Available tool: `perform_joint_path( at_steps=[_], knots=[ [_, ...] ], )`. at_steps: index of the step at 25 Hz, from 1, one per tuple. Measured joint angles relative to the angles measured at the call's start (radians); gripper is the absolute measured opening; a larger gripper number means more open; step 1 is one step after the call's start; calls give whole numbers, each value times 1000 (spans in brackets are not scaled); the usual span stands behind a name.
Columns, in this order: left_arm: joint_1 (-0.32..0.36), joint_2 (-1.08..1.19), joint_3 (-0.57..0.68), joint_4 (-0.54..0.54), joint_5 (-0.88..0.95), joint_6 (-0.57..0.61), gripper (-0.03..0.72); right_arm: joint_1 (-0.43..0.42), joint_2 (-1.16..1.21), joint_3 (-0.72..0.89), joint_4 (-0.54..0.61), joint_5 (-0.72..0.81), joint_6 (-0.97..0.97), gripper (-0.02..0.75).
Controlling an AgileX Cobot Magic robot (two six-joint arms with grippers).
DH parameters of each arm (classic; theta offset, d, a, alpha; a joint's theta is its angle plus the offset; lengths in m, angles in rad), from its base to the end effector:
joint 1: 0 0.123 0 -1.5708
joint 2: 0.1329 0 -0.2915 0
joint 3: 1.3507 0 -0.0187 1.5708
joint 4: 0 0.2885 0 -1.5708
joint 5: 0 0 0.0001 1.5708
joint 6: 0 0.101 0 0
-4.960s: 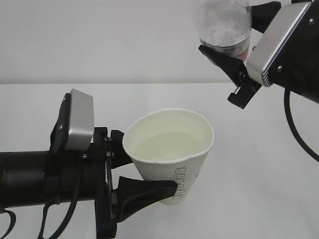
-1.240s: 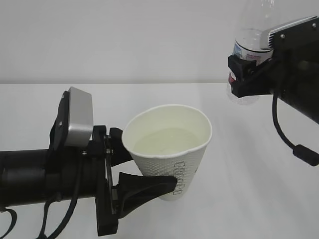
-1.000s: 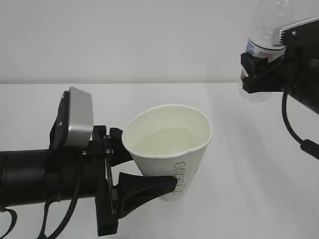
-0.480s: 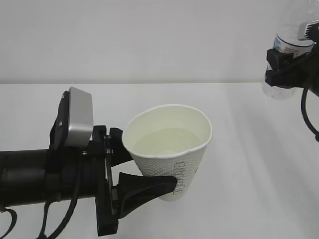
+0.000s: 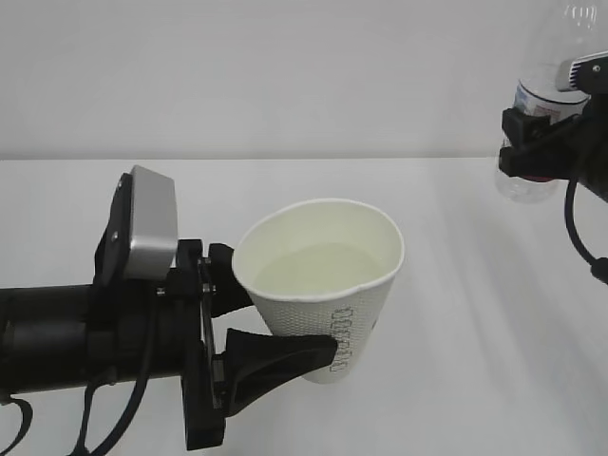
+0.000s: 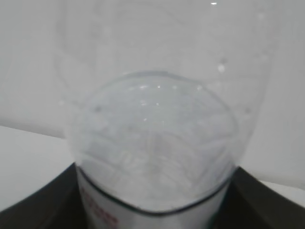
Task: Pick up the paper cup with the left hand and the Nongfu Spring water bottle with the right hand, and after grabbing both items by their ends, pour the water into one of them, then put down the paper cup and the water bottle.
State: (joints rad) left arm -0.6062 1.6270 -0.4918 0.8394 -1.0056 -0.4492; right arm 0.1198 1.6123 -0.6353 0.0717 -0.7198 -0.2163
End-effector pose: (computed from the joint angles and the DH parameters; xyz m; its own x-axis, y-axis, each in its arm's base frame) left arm 0.2034 -0.2182 0.1502 -0.1081 0.1589 -0.9814 0.9586 0.2781 -0.0606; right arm 0.3442 0.0366 0.1804 -0.1552 -0.1813 -0.9711 -0.0996 0.9809 -0.1672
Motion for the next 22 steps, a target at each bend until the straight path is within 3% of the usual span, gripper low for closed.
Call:
perform_joint_path(
  at_steps=[22],
  knots=[
    [0,0,0,-1,0,0,486,0,241,-13,-5,-184,58,484]
  ],
)
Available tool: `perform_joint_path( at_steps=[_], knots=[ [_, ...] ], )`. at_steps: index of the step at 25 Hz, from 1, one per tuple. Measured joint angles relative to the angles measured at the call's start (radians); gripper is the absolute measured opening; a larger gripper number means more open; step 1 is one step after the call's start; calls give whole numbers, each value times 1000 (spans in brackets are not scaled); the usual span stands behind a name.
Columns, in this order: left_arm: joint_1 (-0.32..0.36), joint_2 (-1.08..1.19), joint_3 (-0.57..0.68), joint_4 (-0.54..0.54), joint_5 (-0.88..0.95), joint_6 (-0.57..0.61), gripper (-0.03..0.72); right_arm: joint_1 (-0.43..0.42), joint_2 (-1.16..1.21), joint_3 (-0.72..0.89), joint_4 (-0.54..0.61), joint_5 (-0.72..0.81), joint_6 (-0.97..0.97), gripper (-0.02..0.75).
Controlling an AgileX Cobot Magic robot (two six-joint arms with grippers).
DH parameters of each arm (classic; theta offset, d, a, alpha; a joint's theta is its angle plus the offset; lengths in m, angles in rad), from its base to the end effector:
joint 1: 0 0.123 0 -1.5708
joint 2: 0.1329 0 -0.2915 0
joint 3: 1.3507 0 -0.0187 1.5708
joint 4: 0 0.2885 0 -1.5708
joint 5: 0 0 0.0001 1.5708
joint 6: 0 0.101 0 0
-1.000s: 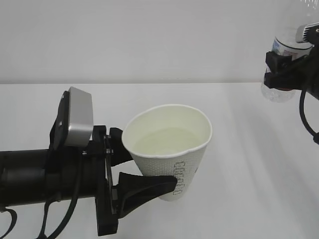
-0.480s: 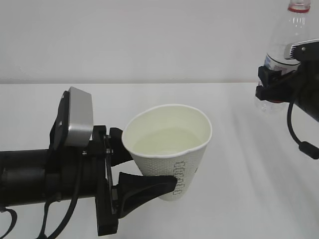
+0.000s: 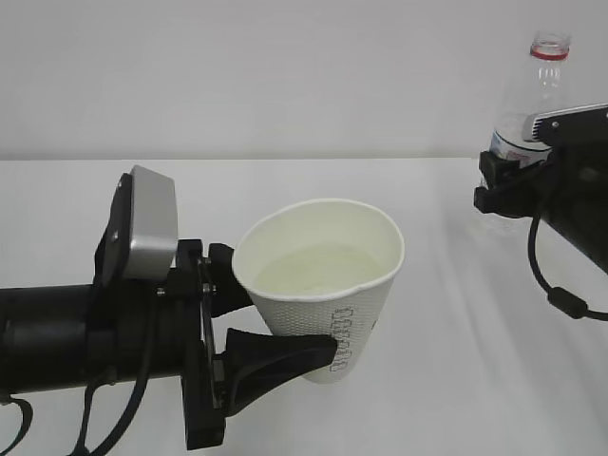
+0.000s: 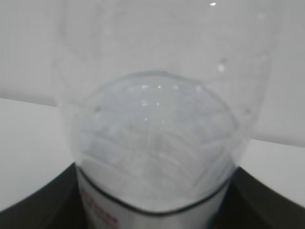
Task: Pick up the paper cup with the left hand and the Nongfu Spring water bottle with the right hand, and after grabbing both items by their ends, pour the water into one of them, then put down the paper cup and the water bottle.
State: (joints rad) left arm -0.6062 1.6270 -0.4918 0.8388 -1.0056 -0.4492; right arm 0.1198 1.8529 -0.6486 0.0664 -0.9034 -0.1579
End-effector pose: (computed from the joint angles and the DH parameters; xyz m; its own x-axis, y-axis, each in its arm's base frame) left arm 0.2034 -0.2182 0.1502 -0.1083 0.1586 -0.9814 0.9585 0.2786 -0.0608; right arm 0.3574 0.0377 0.1170 -0.2021 -0.1415 -0.9691 -0.0930 0.9878 -0.1249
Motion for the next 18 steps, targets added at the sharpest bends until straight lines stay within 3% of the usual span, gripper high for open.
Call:
perform_joint_path(
  at_steps=[18],
  knots=[
    [0,0,0,-27,2,0,486,0,33,0,-7,-44,7,484]
  ],
)
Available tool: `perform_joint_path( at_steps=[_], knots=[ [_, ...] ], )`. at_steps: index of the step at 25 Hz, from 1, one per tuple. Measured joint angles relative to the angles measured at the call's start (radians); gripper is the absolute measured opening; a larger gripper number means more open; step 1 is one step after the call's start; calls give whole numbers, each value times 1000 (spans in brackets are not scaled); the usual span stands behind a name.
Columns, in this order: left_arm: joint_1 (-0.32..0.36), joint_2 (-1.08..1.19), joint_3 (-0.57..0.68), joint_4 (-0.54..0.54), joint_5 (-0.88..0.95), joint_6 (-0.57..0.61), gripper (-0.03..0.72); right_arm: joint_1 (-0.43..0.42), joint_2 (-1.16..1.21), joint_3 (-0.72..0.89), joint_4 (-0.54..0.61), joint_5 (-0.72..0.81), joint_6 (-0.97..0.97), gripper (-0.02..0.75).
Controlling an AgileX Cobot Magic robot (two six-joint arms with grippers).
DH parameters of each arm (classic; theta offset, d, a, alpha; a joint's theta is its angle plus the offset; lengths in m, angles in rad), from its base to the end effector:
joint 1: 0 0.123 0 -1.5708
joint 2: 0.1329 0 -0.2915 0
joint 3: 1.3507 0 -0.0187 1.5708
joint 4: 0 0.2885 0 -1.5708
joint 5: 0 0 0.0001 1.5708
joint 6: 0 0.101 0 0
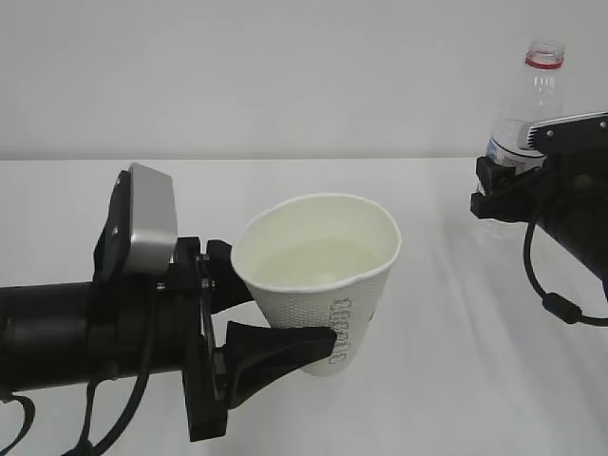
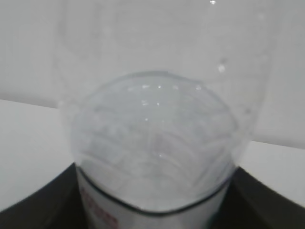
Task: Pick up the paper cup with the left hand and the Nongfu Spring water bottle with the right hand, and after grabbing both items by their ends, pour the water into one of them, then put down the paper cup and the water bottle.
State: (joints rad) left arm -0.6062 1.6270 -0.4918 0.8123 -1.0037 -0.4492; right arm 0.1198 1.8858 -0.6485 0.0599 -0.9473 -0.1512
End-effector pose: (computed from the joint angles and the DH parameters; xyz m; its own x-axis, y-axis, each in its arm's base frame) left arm 0.2055 -0.2177 0.1508 -0.1197 0.1470 -0.9819 0.9511 0.3006 -0.0710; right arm 0.3579 0.0381 0.1095 -0.1911 -0.1396 -0.9716 -0.0949 0.9878 -0.1233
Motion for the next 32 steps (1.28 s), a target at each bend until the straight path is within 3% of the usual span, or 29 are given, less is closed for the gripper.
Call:
perform_joint_path(
  at_steps=[6,18,32],
  knots=[
    [0,0,0,-96,4,13,486,0,0,0,-2,-1,2,484],
    [0,0,0,-387,14,198,485,0,0,0,-5,-2,2,484],
    [22,4,0,-558,29,299,485,0,0,0,-6,-3,2,484]
  ],
)
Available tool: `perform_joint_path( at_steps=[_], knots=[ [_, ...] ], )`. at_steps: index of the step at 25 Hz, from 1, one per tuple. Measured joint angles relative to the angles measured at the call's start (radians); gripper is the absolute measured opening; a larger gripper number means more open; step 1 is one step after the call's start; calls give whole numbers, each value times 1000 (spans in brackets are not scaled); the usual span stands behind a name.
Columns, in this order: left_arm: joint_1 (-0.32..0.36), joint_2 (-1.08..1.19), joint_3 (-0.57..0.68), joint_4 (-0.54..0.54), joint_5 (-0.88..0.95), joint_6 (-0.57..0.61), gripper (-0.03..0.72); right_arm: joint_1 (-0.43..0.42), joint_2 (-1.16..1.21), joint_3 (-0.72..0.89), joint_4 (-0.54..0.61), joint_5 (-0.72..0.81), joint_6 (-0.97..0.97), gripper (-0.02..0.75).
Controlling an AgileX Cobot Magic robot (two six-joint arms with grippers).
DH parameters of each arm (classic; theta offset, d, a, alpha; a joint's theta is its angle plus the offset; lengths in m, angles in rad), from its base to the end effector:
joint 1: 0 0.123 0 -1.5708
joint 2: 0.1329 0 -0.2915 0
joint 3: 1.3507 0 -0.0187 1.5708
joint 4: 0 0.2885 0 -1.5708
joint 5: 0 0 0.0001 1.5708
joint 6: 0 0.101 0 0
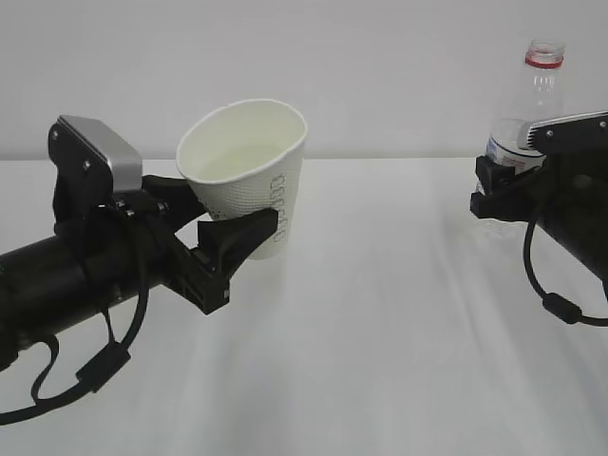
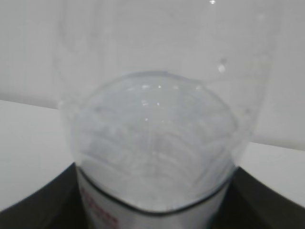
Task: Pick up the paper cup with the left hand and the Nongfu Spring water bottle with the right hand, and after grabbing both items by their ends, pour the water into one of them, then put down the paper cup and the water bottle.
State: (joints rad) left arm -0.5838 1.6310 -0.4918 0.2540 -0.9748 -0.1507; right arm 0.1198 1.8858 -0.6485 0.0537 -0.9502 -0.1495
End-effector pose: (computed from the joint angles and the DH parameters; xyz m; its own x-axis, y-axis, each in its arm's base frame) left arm 0.2501 -0.1904 0.1586 -0.0813 0.0467 -0.9956 0.7114 0.7023 -0.0252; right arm 0.3579 0.0386 0.1098 -0.1874 -0.1413 -0.9721 -0.0997 0.9872 -0.1243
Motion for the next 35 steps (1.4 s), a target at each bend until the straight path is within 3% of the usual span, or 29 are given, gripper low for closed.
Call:
perform_joint_path(
  at_steps=[23,35],
  knots=[
    [255,0,0,-9,44,4,485,-1,0,0,0,0,2,484],
    [344,0,0,-24,45,5,484,-1,0,0,-7,0,2,484]
  ],
)
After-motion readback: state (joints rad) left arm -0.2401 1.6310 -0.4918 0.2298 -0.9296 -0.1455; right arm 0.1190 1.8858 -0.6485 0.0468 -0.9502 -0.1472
